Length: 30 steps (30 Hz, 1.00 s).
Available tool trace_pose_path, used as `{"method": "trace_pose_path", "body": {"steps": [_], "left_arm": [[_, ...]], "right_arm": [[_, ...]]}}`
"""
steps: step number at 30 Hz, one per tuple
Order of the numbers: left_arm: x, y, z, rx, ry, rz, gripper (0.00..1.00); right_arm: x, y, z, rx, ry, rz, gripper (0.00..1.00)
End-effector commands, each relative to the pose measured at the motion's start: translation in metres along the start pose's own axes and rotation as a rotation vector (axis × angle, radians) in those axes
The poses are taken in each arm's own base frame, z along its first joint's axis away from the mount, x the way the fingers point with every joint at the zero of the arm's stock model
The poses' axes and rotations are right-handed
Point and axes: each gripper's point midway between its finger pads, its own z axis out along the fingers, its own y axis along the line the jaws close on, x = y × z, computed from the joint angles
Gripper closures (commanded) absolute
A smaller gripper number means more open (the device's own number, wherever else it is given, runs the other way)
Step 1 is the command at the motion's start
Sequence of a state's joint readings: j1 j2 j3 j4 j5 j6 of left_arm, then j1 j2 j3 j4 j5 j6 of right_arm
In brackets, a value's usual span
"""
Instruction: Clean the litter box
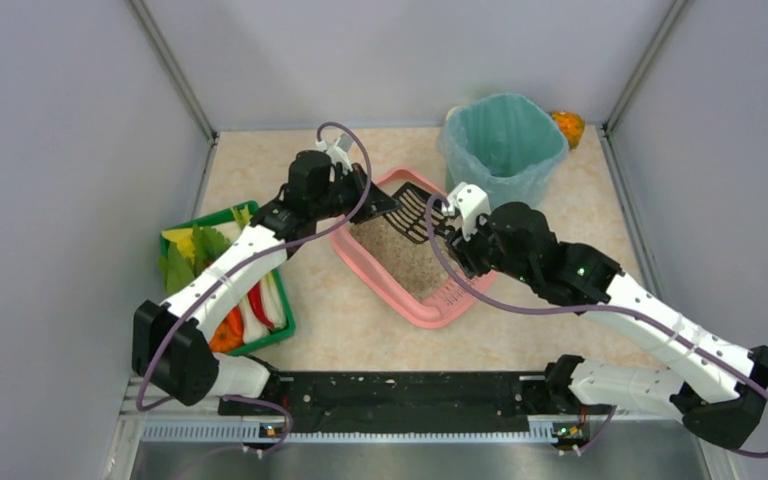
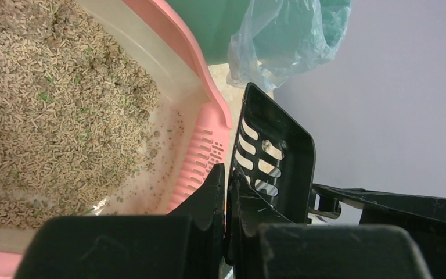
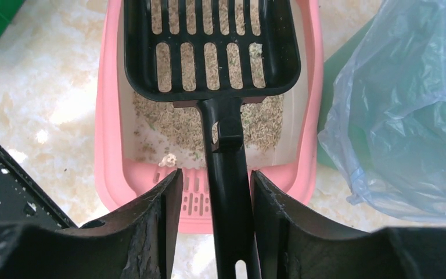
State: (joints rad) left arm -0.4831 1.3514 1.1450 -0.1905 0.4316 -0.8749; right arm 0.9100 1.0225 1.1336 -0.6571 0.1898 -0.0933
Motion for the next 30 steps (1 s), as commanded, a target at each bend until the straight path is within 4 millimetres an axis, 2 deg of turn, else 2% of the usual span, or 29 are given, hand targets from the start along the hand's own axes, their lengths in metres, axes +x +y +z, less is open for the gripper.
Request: {"method": "trace_pose_path", "body": {"steps": [1, 13, 19, 26, 30], "left_arm": [[-0.02, -0.018, 0.003, 0.054, -0.067, -0.045, 1.0], [-0.02, -0.028, 0.0, 0.158, -0.059, -0.123, 1.0], [-0.016, -0.039, -0.007, 0.208, -0.038, -0.101, 1.0], [-0.009, -0.043, -0.015, 0.234, -0.019, -0.057, 1.0], [-0.005, -0.042, -0.017, 0.231, -0.004, -0.051, 1.0]], "right_arm": [[-0.019, -0.004, -0.012, -0.001, -0.112, 0.035, 0.51], [-0.018, -0.006, -0.027, -0.025, -0.173, 0.029, 0.52], [-0.017, -0.01, -0.029, -0.023, -0.176, 0.026, 0.53], [-0.017, -0.014, -0.03, -0.028, -0.182, 0.033, 0.53], [-0.02, -0.014, -0.032, -0.037, -0.193, 0.033, 0.59]]}}
